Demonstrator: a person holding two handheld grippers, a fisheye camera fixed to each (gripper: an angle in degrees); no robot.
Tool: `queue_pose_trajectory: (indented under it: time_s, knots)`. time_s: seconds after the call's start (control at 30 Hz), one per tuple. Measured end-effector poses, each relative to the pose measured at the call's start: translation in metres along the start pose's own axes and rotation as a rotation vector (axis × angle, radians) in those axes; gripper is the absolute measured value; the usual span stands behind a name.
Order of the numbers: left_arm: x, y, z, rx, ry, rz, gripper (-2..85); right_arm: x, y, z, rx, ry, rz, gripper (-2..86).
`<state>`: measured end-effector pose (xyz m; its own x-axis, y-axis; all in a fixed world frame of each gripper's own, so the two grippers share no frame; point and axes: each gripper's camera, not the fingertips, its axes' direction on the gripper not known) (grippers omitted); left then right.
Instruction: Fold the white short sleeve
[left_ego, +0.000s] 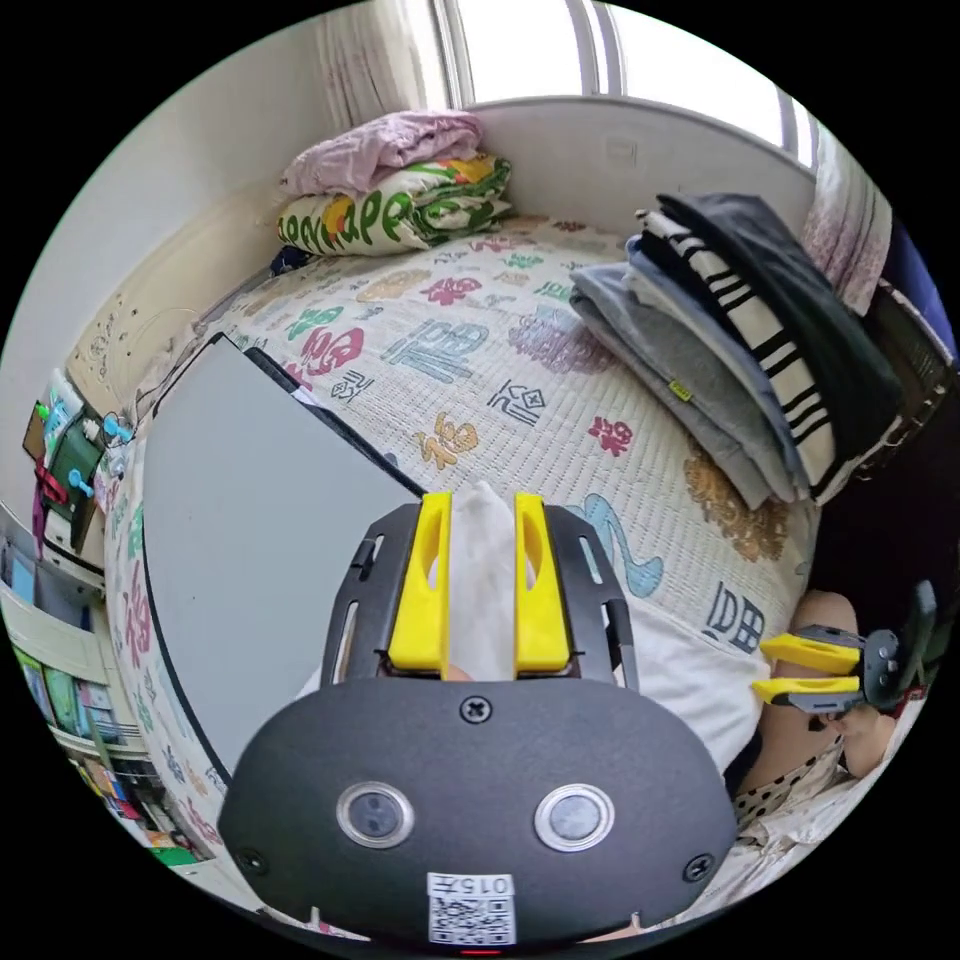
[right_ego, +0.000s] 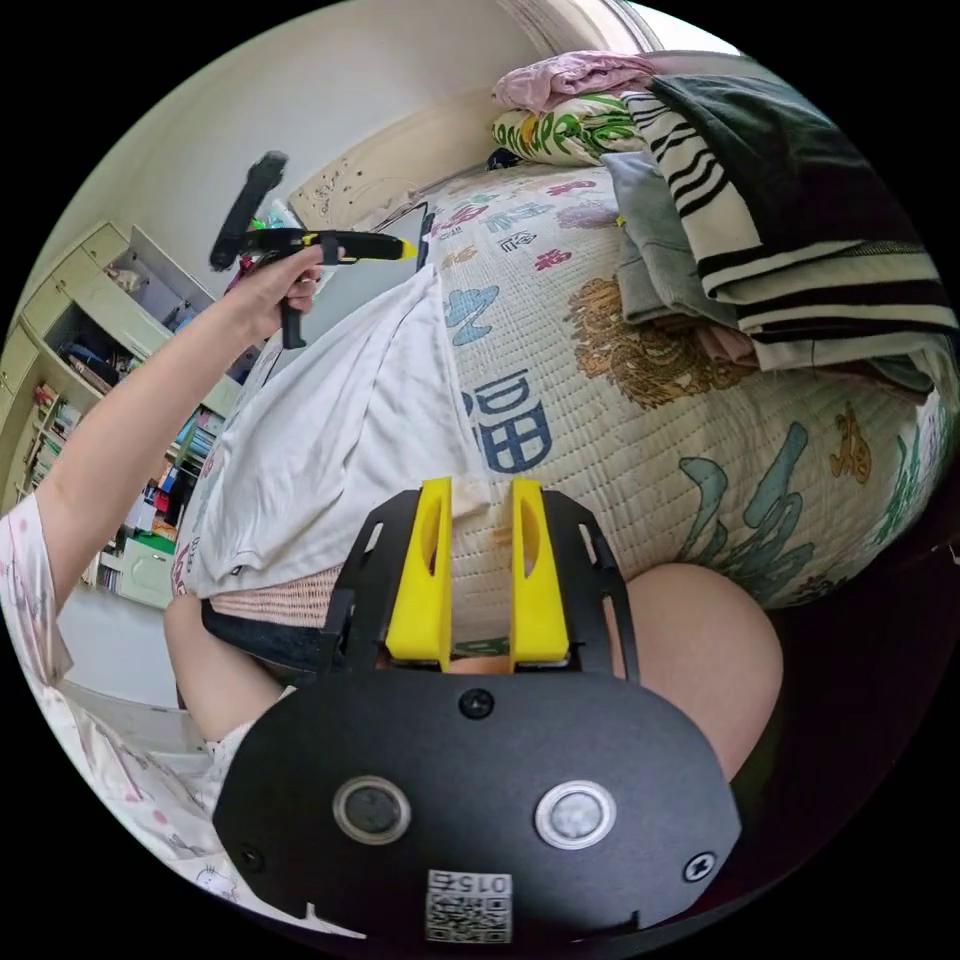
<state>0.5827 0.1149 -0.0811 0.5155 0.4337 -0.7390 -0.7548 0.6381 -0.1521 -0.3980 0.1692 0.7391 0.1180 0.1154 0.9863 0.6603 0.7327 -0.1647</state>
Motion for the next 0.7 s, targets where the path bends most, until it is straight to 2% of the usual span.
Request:
queue_pose_trajectory:
  time_s: [0.1, 0.17, 0.23, 0.37, 0.5, 0.7]
  knots:
    - [0.012, -0.039, 0.043, -0.113, -0.061, 0.013, 8.5, 0.000, -0.008, -0.005, -0.039, -0.118, -0.039, 3.9]
    - [0.011, -0.052, 0.056, -0.152, -0.057, 0.000, 5.9, 0.003, -0.010, -0.014, -0.033, -0.119, -0.037, 2.9]
    - [0.005, -0.061, 0.049, -0.121, -0.001, -0.041, 2.3, 0.011, -0.010, -0.027, -0.011, -0.138, -0.020, 2.2]
    - [-0.012, -0.073, 0.004, -0.015, 0.044, -0.101, 0.9, 0.044, 0.001, -0.072, 0.071, -0.235, 0.057, 1.0]
    - [-0.032, -0.084, -0.061, 0.127, 0.123, -0.151, 0.6, 0.065, 0.013, -0.128, 0.153, -0.219, 0.048, 0.6]
    - [-0.065, -0.101, -0.181, 0.403, 0.339, -0.226, 0.5, 0.095, 0.042, -0.244, 0.391, -0.059, 0.045, 0.5]
